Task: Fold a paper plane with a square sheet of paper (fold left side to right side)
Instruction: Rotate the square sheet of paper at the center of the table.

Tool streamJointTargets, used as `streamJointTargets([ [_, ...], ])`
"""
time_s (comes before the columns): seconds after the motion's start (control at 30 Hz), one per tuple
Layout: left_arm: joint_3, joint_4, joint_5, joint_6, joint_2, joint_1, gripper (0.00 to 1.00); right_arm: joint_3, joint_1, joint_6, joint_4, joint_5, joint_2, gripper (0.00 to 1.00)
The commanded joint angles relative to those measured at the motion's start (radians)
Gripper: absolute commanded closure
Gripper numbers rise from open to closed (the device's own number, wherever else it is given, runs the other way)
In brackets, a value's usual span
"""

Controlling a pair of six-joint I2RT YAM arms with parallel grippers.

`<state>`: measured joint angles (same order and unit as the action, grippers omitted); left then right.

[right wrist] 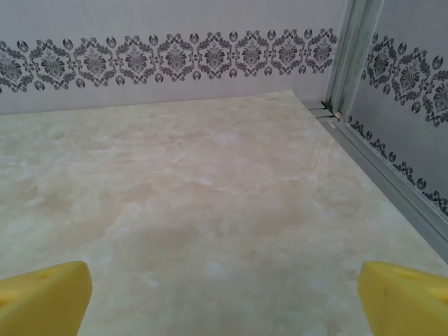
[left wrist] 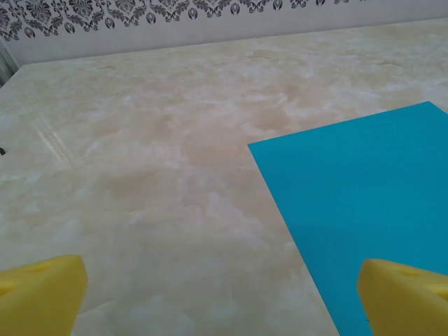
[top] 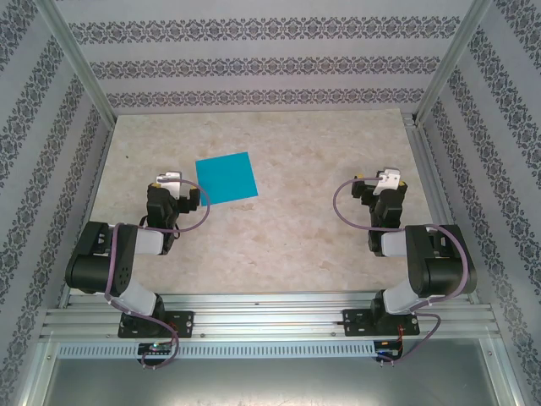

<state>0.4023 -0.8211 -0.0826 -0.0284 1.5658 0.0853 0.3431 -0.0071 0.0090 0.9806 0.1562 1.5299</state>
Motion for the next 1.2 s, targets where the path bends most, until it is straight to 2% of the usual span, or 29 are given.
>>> streamJointTargets([
  [0.0,0.009,-0.017,0.017,-0.002,-0.004,-0.013,0.00,-0.007,0.001,0.021,0.038,0.011,0.006,0.02],
  [0.63,0.007,-0.022,0.009,0.001,-0.008,-0.013,0.00,-0.007,-0.004,0.019,0.029,-0.014,0.006,0.02],
  [0.73,0.056,0.152,-0.045,0.024,-0.117,-0.013,0.00,-0.014,-0.005,0.024,0.014,0.002,-0.046,0.02],
  [0.83,0.170,0.478,-0.048,0.097,-0.280,-0.013,0.00,0.017,-0.002,0.050,-0.209,0.046,-0.234,0.02],
  [0.93,0.304,0.776,0.052,0.214,-0.349,-0.012,0.00,0.124,0.002,0.117,-0.564,0.025,-0.395,0.02],
  [1.07,0.443,0.977,0.300,0.329,-0.264,-0.008,0.00,0.253,0.024,0.277,-0.874,-0.007,-0.456,0.02],
  [1.17,0.541,1.059,0.398,0.349,-0.116,0.012,0.00,0.324,0.067,0.355,-1.017,-0.039,-0.434,0.02],
])
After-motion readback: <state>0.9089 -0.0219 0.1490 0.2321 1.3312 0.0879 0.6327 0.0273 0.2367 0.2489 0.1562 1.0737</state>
